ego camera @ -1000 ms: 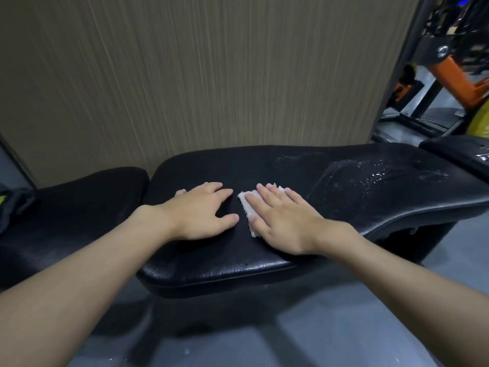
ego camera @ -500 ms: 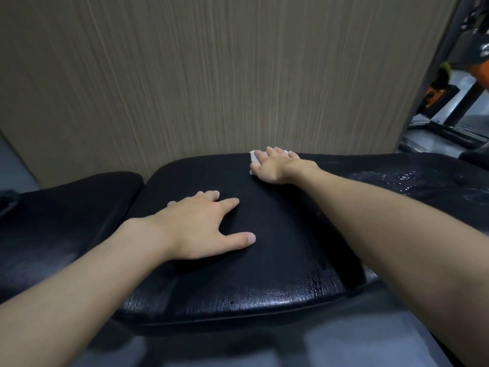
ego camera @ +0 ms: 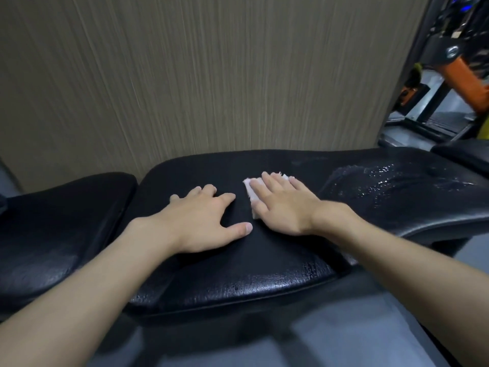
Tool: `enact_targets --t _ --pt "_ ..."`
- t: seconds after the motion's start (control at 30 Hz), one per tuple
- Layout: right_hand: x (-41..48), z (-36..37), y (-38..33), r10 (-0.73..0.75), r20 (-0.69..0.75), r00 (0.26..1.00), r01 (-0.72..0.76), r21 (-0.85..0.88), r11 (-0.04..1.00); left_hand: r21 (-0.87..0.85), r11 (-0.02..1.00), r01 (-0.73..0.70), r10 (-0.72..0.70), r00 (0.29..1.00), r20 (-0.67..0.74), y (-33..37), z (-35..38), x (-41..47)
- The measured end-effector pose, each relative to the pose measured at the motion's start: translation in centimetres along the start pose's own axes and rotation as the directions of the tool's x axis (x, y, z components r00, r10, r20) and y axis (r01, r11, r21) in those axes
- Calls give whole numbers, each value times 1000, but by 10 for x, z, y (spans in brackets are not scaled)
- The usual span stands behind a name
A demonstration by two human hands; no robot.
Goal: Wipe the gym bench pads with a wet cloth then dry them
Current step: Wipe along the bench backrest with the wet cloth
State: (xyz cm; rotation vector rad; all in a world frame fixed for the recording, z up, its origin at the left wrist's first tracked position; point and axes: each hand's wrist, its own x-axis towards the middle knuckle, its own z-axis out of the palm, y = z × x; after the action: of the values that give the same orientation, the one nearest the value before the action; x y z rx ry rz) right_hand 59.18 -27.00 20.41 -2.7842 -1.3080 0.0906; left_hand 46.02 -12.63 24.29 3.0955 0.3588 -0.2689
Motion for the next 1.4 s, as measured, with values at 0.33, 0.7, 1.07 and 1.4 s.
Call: enact_targets --t 0.33,0.7,1.07,1.4 --pt "-126 1 -30 -94 -67 993 90 -58 994 -25 981 -190 188 979 -74 2 -7 35" --pt "-79 -15 -17 12 99 995 -7 -52 999 20 935 -354 353 922 -157 -6 -6 79" --pt "70 -14 71 134 35 990 -135 32 990 -19 964 -265 264 963 -62 21 -14 68" --pt "93 -20 87 186 116 976 -193 46 980 -46 968 -245 241 968 -73 52 0 49"
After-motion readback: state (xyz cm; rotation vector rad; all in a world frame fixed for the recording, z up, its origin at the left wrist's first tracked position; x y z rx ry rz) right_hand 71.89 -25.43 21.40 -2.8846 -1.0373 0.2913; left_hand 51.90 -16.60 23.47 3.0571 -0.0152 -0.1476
